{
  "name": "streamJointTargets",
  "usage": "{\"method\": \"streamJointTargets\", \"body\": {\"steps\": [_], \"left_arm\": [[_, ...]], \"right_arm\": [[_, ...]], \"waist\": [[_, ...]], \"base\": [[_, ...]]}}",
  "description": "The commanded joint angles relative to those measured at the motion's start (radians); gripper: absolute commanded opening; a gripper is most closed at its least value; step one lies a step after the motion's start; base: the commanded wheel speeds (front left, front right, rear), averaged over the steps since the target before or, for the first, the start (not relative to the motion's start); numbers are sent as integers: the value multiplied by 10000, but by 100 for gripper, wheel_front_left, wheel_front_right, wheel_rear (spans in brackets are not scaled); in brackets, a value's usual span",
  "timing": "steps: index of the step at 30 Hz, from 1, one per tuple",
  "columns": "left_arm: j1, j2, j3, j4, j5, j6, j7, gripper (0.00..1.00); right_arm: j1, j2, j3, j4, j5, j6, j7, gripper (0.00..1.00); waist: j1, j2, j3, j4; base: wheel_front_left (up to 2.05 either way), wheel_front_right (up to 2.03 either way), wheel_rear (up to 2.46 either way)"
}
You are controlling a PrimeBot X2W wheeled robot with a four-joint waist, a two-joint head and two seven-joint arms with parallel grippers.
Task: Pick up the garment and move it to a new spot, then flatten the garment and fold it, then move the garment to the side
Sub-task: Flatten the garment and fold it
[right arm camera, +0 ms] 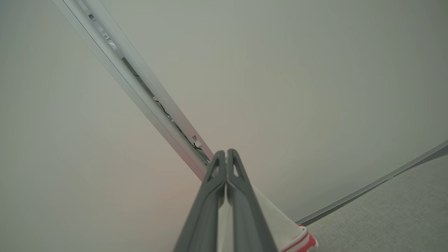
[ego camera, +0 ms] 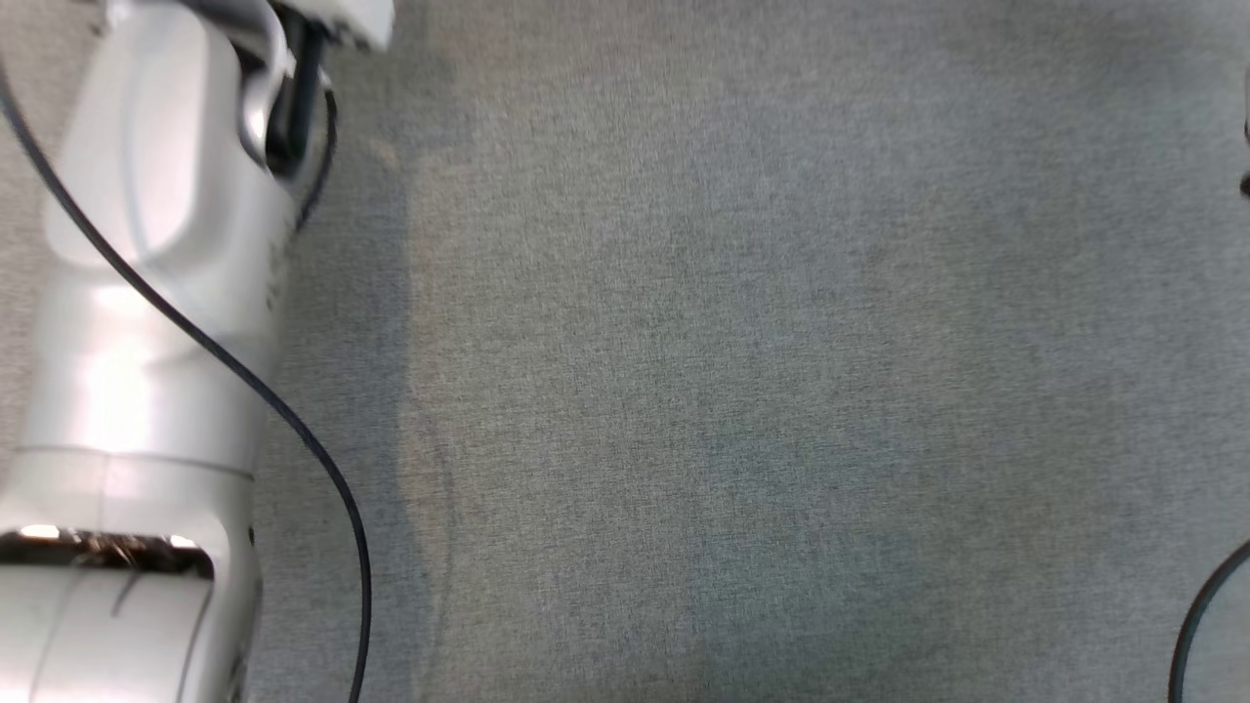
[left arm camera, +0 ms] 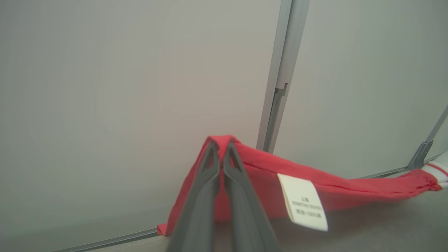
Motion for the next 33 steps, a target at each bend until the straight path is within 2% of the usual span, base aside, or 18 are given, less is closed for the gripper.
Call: {"method": "streamJointTargets", "body": {"steps": [1, 8, 13, 19, 25, 33], "left_arm": [[254, 47, -111, 52, 153, -72, -34, 0], [1776, 96, -792, 406, 473, -179, -35, 0], [2578, 98, -1498, 477, 468, -184, -35, 0], [3608, 257, -2375, 567, 102, -164, -35, 0], [4572, 605, -3274, 611, 389, -164, -35, 0], [5549, 966, -4314, 802, 678, -162, -35, 0]], "right_arm": [[322, -256, 147, 85, 142, 5, -60, 0], [1961, -666, 852, 751, 1176, 5, 223, 0], [2963, -694, 1166, 869, 1639, 5, 351, 0], [4093, -762, 1430, 1049, 2150, 5, 559, 0], [4944, -952, 1691, 1252, 2418, 5, 796, 0], [5667, -1428, 2051, 1394, 2772, 3, 1991, 0]], "waist": [[-1, 0, -378, 82], [-1, 0, -1658, 209], [-1, 0, -2229, 175], [-1, 0, -2890, 69], [-1, 0, -3514, 48], [-1, 0, -4067, 121]], "base": [[0, 0, 0], [0, 0, 0], [0, 0, 0], [0, 0, 0], [0, 0, 0], [0, 0, 0]]}}
